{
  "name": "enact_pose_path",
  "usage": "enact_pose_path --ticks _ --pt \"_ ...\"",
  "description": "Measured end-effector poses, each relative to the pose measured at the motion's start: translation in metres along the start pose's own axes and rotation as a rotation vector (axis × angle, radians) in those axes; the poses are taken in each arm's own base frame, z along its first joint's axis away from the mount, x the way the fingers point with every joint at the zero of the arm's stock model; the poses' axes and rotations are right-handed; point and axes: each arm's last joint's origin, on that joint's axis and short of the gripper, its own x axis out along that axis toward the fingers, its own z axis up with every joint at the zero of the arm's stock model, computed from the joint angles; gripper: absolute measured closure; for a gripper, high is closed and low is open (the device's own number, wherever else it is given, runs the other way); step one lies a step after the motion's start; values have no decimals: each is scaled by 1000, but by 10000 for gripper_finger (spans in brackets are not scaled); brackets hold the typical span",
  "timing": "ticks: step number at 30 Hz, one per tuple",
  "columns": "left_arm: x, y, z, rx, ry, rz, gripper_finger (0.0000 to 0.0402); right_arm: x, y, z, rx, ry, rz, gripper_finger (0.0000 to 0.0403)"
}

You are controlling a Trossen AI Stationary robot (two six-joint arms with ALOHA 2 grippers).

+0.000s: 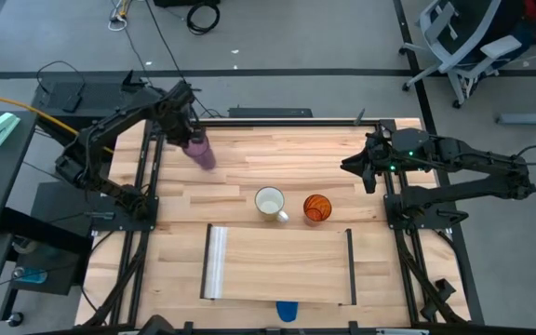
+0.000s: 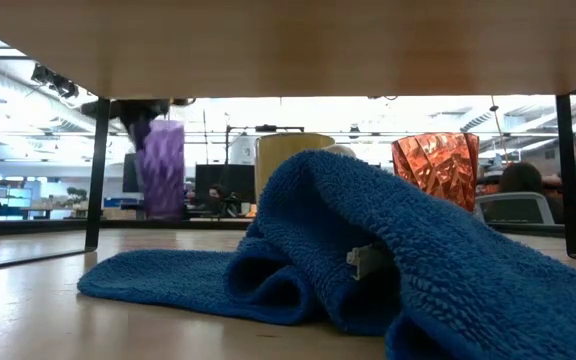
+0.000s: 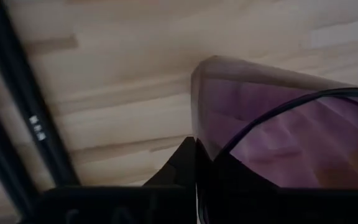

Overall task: Stack small to large cups/mugs on shelf
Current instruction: Put the purple cup on the shelf

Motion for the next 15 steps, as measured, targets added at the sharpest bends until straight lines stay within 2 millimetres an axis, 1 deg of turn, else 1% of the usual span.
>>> enact_pose_path --ticks 5,8,12,15 --pt "-47 -15 6 36 -95 -82 389 0 -1 0 0 -8 -22 311" --pt "-82 -25 3 75 -165 -125 390 0 -2 -1 -2 6 -36 311" --pt "-131 -38 -10 144 -264 -194 390 0 -2 -3 -4 20 -42 311" --pt "-164 -46 -26 183 -324 -254 390 0 -3 -4 -5 33 -48 311"
